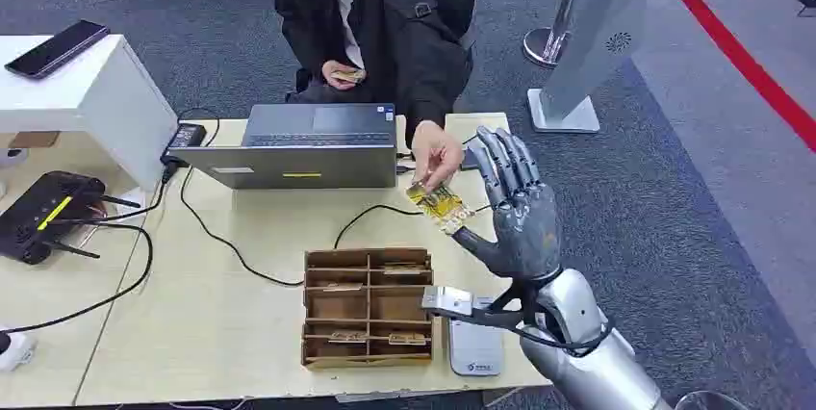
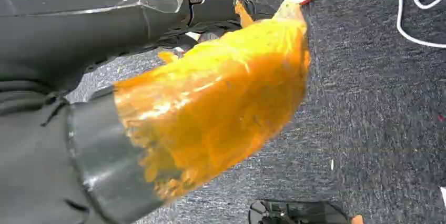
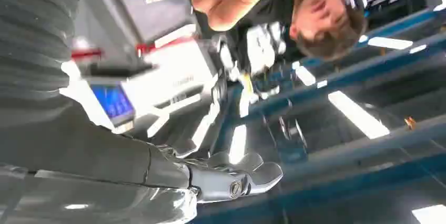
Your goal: Pass the card to the sensor for recognition and then transmit it.
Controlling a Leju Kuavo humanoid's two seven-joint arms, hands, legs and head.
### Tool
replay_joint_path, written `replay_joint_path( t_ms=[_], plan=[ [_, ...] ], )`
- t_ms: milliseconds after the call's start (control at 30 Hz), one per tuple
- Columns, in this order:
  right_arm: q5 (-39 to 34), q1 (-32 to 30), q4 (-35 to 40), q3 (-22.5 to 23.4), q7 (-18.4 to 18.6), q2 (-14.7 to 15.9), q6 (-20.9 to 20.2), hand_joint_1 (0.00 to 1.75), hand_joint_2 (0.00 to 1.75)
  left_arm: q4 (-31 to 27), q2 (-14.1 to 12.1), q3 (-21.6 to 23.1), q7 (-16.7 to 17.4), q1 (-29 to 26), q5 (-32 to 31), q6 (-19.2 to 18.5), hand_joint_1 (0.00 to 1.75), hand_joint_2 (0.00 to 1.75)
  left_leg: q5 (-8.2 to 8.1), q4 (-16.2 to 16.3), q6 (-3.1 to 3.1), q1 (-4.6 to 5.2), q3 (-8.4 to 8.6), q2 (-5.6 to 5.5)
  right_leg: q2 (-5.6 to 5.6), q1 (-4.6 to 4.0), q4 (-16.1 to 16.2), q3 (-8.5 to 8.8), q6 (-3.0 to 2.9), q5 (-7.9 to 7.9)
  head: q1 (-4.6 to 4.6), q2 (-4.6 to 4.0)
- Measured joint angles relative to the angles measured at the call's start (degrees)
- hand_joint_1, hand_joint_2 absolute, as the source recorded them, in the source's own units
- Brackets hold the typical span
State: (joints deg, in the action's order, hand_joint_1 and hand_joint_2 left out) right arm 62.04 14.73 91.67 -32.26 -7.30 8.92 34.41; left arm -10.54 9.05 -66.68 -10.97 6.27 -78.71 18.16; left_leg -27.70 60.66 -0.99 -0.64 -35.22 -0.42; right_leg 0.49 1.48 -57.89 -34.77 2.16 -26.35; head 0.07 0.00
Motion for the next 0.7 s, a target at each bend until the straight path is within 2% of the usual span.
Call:
replay_joint_path(
  t_ms=[133, 333, 367, 400, 433, 700],
  plan=[
    [4.38, -0.25, -0.39, 0.35, 1.85, 0.00, 1.53, 0.00, 1.75, 0.00, 0.07, 0.17, 0.07, 0.00, 0.00, 0.00, 0.00, 0.00, 0.00, 0.00, 0.00, 0.00, 0.01, 0.00, 0.00, 0.00, 0.00, 0.00, 0.00, 0.00, 0.00, 0.00],
    [6.92, -0.66, -0.44, 0.59, 2.82, 0.00, 1.75, 0.00, 1.75, 0.00, 0.07, 0.57, 0.13, -0.01, 0.04, 0.00, 0.00, 0.00, 0.00, 0.00, 0.00, 0.00, 0.01, 0.01, 0.01, 0.00, 0.00, 0.00, 0.00, 0.00, 0.00, 0.00],
    [7.07, -0.76, -0.44, 0.63, 2.95, 0.00, 1.79, 0.14, 1.75, 0.00, 0.07, 0.59, 0.13, -0.01, 0.04, 0.00, 0.00, 0.00, 0.00, 0.00, 0.00, 0.00, 0.01, 0.01, 0.01, 0.00, 0.00, 0.00, 0.00, 0.00, 0.00, 0.00],
    [7.18, -0.84, -0.44, 0.68, 2.97, 0.00, 1.81, 1.54, 1.75, 0.00, 0.07, 0.61, 0.13, -0.02, 0.07, 0.00, 0.00, 0.00, 0.00, 0.00, 0.00, 0.00, 0.01, 0.01, 0.01, 0.00, 0.00, 0.00, 0.00, 0.00, 0.00, 0.00],
    [7.20, -0.89, -0.44, 0.74, 2.97, 0.00, 1.81, 1.75, 1.75, 0.00, 0.07, 0.66, 0.13, -0.02, 0.11, 0.00, 0.00, 0.00, 0.00, 0.00, 0.00, 0.00, 0.01, 0.01, 0.01, 0.00, 0.00, 0.00, 0.00, 0.00, 0.00, 0.00],
    [7.27, -0.97, -0.44, 0.85, 2.97, 0.02, 1.88, 1.75, 1.75, 0.00, 0.04, 0.94, 0.13, -0.03, 0.28, 0.07, 0.00, 0.00, 0.00, 0.00, 0.00, 0.00, 0.01, 0.01, 0.01, 0.00, 0.00, 0.00, 0.00, 0.00, 0.00, 0.00]
  ],
)
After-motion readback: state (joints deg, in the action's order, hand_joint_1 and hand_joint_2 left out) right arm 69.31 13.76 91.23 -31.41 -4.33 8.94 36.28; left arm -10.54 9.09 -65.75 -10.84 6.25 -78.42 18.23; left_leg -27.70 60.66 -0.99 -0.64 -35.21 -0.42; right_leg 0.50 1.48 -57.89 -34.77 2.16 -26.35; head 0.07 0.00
